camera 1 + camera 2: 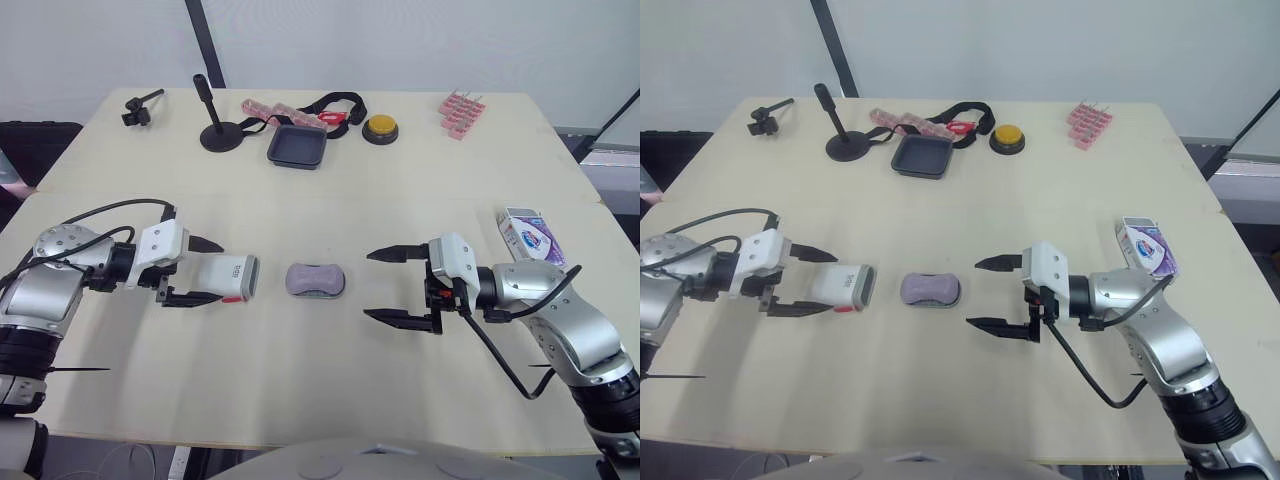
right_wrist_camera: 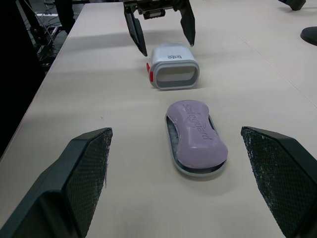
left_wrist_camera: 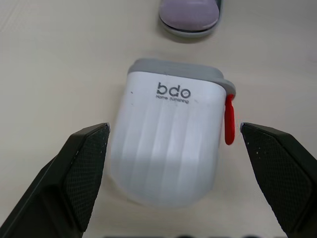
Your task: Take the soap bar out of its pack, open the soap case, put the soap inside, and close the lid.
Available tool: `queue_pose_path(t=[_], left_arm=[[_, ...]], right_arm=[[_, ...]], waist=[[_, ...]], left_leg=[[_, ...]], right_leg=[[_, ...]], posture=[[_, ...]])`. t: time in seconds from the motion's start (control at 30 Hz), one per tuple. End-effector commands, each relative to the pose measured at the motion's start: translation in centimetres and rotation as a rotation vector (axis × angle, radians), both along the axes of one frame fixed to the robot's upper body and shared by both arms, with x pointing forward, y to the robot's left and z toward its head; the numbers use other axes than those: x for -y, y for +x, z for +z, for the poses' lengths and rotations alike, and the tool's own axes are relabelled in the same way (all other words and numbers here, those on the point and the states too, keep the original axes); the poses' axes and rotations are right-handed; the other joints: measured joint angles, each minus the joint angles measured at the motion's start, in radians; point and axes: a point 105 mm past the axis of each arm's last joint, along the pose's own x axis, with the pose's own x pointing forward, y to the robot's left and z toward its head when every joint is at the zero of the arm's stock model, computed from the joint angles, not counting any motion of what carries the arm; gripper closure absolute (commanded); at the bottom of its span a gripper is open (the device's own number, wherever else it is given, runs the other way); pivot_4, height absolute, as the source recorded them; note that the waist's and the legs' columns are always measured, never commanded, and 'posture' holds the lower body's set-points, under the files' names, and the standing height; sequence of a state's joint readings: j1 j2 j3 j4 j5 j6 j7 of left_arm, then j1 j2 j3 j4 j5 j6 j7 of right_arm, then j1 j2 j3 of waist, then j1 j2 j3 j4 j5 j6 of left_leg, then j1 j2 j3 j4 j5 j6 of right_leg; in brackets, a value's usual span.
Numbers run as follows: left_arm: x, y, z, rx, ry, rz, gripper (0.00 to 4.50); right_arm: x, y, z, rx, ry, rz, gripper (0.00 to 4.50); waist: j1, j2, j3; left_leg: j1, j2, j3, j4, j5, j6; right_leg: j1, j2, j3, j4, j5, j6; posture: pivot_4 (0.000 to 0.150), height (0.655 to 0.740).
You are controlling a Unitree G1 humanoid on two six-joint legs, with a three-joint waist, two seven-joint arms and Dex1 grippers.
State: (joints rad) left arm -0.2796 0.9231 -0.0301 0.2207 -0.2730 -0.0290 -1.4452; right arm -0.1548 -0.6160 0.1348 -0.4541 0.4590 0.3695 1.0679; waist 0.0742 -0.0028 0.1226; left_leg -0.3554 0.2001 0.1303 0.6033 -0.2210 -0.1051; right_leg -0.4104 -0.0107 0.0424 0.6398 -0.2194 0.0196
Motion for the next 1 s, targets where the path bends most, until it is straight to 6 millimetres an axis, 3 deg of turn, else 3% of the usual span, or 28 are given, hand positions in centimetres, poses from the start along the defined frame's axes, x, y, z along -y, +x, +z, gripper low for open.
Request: queue_pose_path(t=[0.03,0.47,1.0], left_arm=[[-0.8,0.3,-0.1,0.003,0.035,0.003,0.00],[-0.9,1.0,-2.7,-0.005,0.071,0.011,0.00],[0.3,1.3,-3.2,-0.001,0.035,-0.002,0.00]], right_arm=[[-0.4,-0.5,1.2,0.042,0.012,0.022,0.01],[-0.2,-0.5,0.7,0.043,-0.009,0.011,0.01],[0.0,-0.7,-0.3,0.045,-0.028,0.015,0.01]], waist=[[0.000,0.000,0.000],[0.003,0.000,0.000],[0.005,0.000,0.000]], left_leg=[[0.000,0.000,0.000,0.000,0.000,0.000],[0.000,0.000,0.000,0.000,0.000,0.000],[0.000,0.000,0.000,0.000,0.000,0.000]], right_leg=[[0.000,0.000,0.000,0.000,0.000,0.000],[0.000,0.000,0.000,0.000,0.000,0.000],[0.000,-0.001,0.000,0.000,0.000,0.000]], posture=[[0.150,0.7400],[0.150,0.7400],[0.150,0.7400]])
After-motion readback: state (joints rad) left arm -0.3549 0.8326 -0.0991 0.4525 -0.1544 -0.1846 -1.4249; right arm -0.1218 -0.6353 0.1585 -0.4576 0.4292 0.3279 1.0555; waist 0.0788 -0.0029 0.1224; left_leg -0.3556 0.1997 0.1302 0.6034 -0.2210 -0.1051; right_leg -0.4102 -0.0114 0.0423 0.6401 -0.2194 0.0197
